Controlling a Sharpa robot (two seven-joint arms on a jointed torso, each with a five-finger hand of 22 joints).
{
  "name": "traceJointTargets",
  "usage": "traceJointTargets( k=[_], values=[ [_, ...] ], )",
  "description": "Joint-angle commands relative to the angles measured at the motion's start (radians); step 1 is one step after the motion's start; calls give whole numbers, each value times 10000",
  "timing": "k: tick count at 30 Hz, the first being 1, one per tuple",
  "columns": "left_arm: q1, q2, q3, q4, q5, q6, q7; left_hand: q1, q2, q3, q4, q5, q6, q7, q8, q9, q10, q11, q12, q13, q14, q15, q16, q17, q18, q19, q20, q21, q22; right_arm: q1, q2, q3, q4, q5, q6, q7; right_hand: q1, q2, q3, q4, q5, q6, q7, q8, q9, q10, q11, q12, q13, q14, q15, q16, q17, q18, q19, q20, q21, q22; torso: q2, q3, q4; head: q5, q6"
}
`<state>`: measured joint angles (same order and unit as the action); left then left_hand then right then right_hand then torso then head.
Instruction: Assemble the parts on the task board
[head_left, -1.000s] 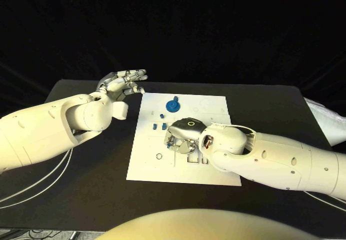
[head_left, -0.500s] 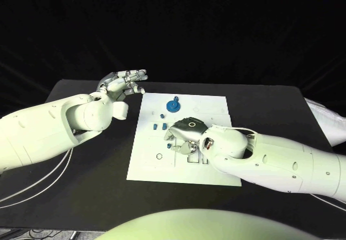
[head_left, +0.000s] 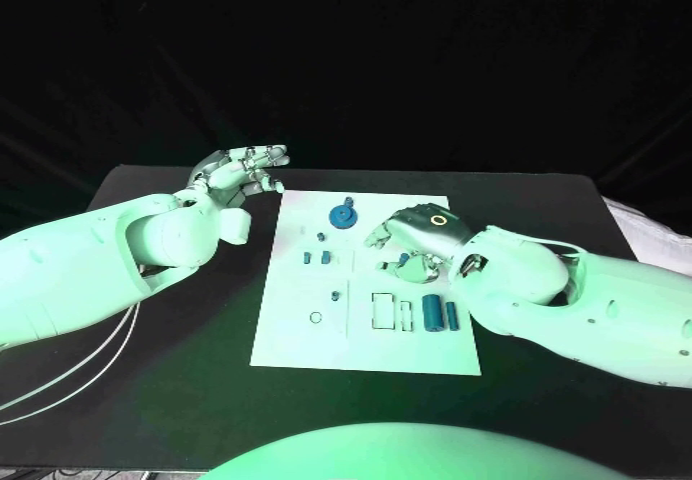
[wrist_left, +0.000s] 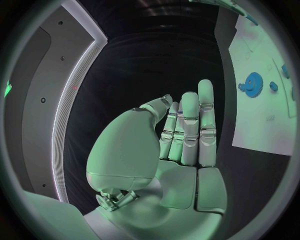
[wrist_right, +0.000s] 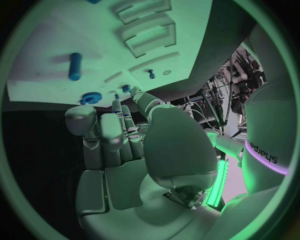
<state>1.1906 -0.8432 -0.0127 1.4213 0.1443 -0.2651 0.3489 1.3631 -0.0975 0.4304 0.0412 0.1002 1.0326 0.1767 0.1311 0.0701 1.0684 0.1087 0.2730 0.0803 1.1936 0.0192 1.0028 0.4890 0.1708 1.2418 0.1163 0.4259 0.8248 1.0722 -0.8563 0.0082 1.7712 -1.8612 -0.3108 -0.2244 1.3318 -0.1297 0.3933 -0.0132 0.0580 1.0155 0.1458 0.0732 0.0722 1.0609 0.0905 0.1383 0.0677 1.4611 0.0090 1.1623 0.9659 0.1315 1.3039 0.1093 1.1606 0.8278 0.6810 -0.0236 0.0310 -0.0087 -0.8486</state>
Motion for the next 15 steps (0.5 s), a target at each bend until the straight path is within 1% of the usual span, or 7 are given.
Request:
traceJointTargets(
  k=[1, 3, 5, 7, 9, 11, 15],
  values=[
    [2, 6, 4, 19, -46, 208, 18, 67, -3, -11, -58, -26, -69, 20, 37, -9, -77, -23, 60, 5, -57, 4, 46, -12, 109, 81, 1, -32, -13, 160, -306, 7, -14, 264, 517, -156, -83, -233, -213, 13, 47, -29, -183, -81, -26, -187, -30, -12, -44, 203, -54, 72, 35, 15, 61, -13, 41, -17, -8, -21, 1, -84, 49],
    [2, 15, 2, 34, -46, 217, 21, 67, -3, -11, -58, -26, -69, 20, 37, -9, -77, -23, 60, 5, -57, 4, 46, -12, 109, 81, 1, -32, -13, 249, -487, 6, -136, 261, 888, -149, -143, -333, -438, 50, 114, -87, -249, -102, -40, -424, 19, -72, -49, 209, -27, 64, 2, 18, 21, -1, -17, -101, -19, -23, 6, -97, 69],
    [1, 18, 2, 47, -46, 220, 27, 67, -3, -11, -58, -26, -69, 20, 37, -9, -77, -23, 60, 5, -57, 4, 46, -12, 109, 81, 1, -32, -13, 282, -562, -4, -210, 245, 1062, -145, -123, -345, -631, 81, 168, -154, -292, -107, -49, -600, 90, -100, -43, 198, 23, 29, -65, 17, -3, 34, -50, -143, -22, -22, 4, -90, 69],
    [-5, 22, 1, 68, -58, 235, 44, 67, -3, -11, -58, -26, -69, 20, 37, -9, -77, -23, 60, 5, -57, 4, 46, -12, 109, 81, 1, -32, -13, 308, -631, -21, -305, 202, 1267, -145, -7, -289, -948, 130, 217, -211, -321, -103, -49, -842, 103, -95, -26, 191, 35, 16, -118, 27, -27, 74, -85, -189, -6, 0, 10, -102, 79],
    [-12, 23, 0, 70, -71, 236, 53, 73, -2, -11, -66, -26, -68, 20, 40, -8, -78, -23, 65, 6, -59, 4, 47, -14, 109, 82, 1, -34, -15, 315, -646, -38, -387, 163, 1413, -143, 49, -253, -1029, 141, 235, -218, -337, -102, -47, -913, 100, -88, -30, 195, 44, 28, -113, 35, -30, 73, -91, -197, -1, 9, 16, -104, 97],
    [-16, 24, 0, 65, -79, 234, 54, 74, -2, -11, -67, -26, -67, 20, 40, -8, -78, -23, 66, 6, -59, 4, 47, -14, 109, 83, 1, -35, -15, 315, -623, -56, -471, 139, 1514, -129, 86, -214, -1061, 147, 243, -208, -348, -96, -44, -922, 84, -65, -27, 201, 37, 48, -94, 36, -26, 72, -88, -192, -9, -5, 22, -89, 101],
    [-20, 24, -2, 61, -86, 238, 54, 74, -2, -11, -67, -26, -67, 20, 40, -8, -78, -23, 66, 6, -59, 4, 47, -14, 109, 83, 1, -35, -15, 295, -530, -88, -604, 83, 1623, -47, 223, -34, -1144, 159, 266, -74, -299, -65, -25, -703, 85, 166, 3, 217, 38, 74, -102, 27, 14, 73, -56, -150, 0, -6, 36, -101, 104]
  ],
)
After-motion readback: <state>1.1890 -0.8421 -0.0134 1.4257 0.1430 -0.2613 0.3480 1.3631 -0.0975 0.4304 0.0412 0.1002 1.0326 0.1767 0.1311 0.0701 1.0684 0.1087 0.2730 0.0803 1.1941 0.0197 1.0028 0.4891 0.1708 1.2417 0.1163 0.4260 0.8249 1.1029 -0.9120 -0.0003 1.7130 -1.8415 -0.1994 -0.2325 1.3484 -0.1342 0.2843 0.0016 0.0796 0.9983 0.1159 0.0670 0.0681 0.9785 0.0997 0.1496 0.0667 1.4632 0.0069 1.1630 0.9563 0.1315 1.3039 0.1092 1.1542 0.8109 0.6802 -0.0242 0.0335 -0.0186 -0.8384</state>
